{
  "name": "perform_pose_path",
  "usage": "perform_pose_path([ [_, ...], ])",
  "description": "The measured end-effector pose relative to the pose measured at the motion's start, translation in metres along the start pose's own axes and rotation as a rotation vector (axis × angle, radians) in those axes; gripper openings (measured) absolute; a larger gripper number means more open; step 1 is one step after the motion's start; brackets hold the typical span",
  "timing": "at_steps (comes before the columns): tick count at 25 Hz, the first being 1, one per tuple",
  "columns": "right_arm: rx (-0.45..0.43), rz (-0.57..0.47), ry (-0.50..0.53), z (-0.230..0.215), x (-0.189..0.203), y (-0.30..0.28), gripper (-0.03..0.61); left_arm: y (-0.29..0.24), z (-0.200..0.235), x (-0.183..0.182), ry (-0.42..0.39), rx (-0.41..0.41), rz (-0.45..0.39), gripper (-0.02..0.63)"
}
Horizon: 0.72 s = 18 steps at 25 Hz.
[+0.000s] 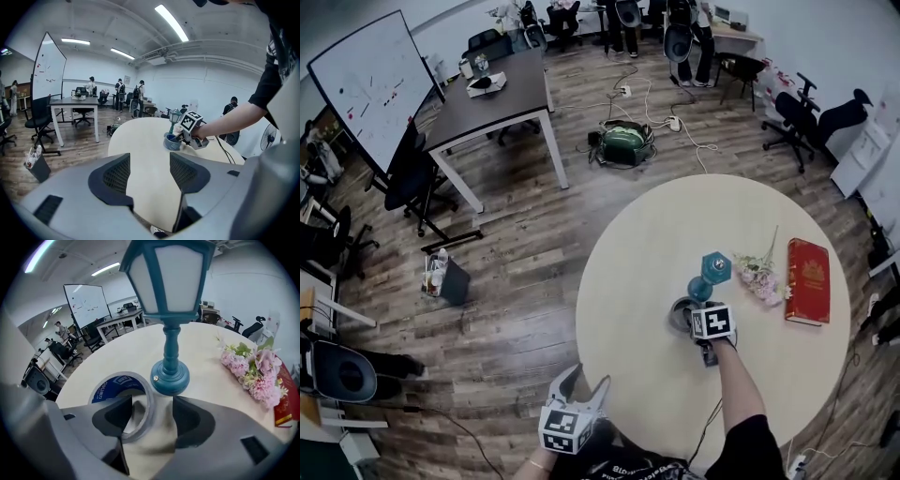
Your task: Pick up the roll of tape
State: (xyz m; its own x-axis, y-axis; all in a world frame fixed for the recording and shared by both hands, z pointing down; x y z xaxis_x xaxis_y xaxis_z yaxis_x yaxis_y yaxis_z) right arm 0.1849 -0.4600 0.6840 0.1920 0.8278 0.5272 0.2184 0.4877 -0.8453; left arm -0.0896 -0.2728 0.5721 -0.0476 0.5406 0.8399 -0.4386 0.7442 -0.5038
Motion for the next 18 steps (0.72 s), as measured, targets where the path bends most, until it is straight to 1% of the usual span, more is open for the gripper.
perform_pose_path([
  [2, 0.018, 0.009, 0.016, -0.002, 0.000, 0.001, 0.257, 0.000, 0.004, -0.001, 0.000, -0.007, -0.001, 0.284],
  [3, 0.032, 0.011, 0.024, -0.003, 0.000, 0.002, 0.226, 0.000, 0.004, -0.001, -0.002, -0.006, 0.000, 0.284],
  [4, 0.043, 0.012, 0.033, -0.004, 0.001, 0.002, 0.178, 0.000, 0.003, -0.001, -0.004, -0.004, 0.001, 0.284],
  [6, 0.050, 0.010, 0.047, -0.005, 0.001, 0.003, 0.156, 0.000, 0.000, 0.000, -0.005, 0.000, 0.002, 0.284],
  [8, 0.059, 0.009, 0.054, -0.005, 0.001, 0.003, 0.084, -0.001, -0.003, 0.003, -0.004, 0.002, 0.006, 0.284],
  [15, 0.076, 0.029, 0.035, 0.000, 0.000, 0.005, 0.074, 0.005, -0.006, 0.007, -0.025, 0.004, 0.035, 0.284],
  [18, 0.103, 0.003, 0.041, 0.000, -0.001, 0.012, 0.072, 0.006, -0.012, 0.009, -0.019, 0.005, 0.024, 0.284],
])
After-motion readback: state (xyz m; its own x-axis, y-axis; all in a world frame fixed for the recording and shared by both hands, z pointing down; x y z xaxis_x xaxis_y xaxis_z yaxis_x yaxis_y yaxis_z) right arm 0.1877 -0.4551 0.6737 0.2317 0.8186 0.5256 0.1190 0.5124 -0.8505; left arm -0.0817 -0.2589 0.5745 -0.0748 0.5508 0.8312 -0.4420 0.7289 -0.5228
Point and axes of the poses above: the fingertips, and each gripper's own axes: y backward along the fingers, z to its left, x out of its underside, the point moved 3 cm from there along y, backward along the fingers, and after that the axes turned 1 degree about -z, right-handed, at the moved point
